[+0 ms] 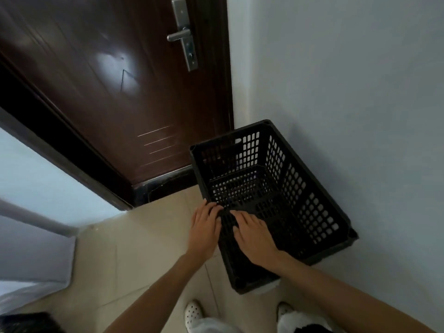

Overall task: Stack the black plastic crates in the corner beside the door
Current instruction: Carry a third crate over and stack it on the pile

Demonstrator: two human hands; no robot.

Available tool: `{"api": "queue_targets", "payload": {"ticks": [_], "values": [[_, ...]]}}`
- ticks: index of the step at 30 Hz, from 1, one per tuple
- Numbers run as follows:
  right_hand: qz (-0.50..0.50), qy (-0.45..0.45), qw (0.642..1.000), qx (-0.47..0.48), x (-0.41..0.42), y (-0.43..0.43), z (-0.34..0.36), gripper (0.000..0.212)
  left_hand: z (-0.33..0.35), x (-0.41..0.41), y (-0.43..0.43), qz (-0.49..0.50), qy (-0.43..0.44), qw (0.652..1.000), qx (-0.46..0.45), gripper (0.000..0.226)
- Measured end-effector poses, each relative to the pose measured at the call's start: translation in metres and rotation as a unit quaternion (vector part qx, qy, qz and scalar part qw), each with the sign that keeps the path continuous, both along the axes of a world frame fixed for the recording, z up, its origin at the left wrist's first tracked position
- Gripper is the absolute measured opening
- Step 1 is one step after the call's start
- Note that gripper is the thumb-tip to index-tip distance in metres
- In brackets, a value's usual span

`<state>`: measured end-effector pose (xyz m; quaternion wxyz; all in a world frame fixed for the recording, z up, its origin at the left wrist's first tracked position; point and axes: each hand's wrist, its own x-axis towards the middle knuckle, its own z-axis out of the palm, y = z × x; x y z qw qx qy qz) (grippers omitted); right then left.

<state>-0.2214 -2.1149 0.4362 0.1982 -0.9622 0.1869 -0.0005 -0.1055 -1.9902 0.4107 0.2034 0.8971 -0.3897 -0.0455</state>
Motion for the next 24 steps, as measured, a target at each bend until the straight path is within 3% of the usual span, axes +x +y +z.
{"api": "queue_targets", "payload": {"ticks": [3,7,11,18,20,24], "values": [[-0.072,0.023,0.997,0.032,0.035,0.026,-0.005,0.056,0.003,0.045,0.016,-0.058,0.004,0.998,0.009,0.05],[-0.177,0.04,0.983,0.038,0.076,0.048,-0.01,0.092,0.008,0.096,0.011,-0.152,-0.016,0.988,0.028,0.054],[-0.223,0.091,0.969,0.055,0.103,0.062,-0.009,0.069,0.006,0.13,-0.027,-0.224,-0.017,0.974,0.032,0.049],[-0.235,0.1,0.966,0.049,0.102,0.072,-0.021,0.066,-0.009,0.154,-0.093,-0.413,-0.077,0.901,0.108,0.041],[-0.238,0.1,0.965,0.056,0.104,0.07,-0.017,0.075,-0.013,0.161,-0.097,-0.443,-0.101,0.883,0.115,0.042],[-0.24,0.076,0.965,0.07,0.105,0.068,-0.017,0.101,-0.014,0.16,-0.096,-0.451,-0.109,0.881,0.093,0.041]]}}
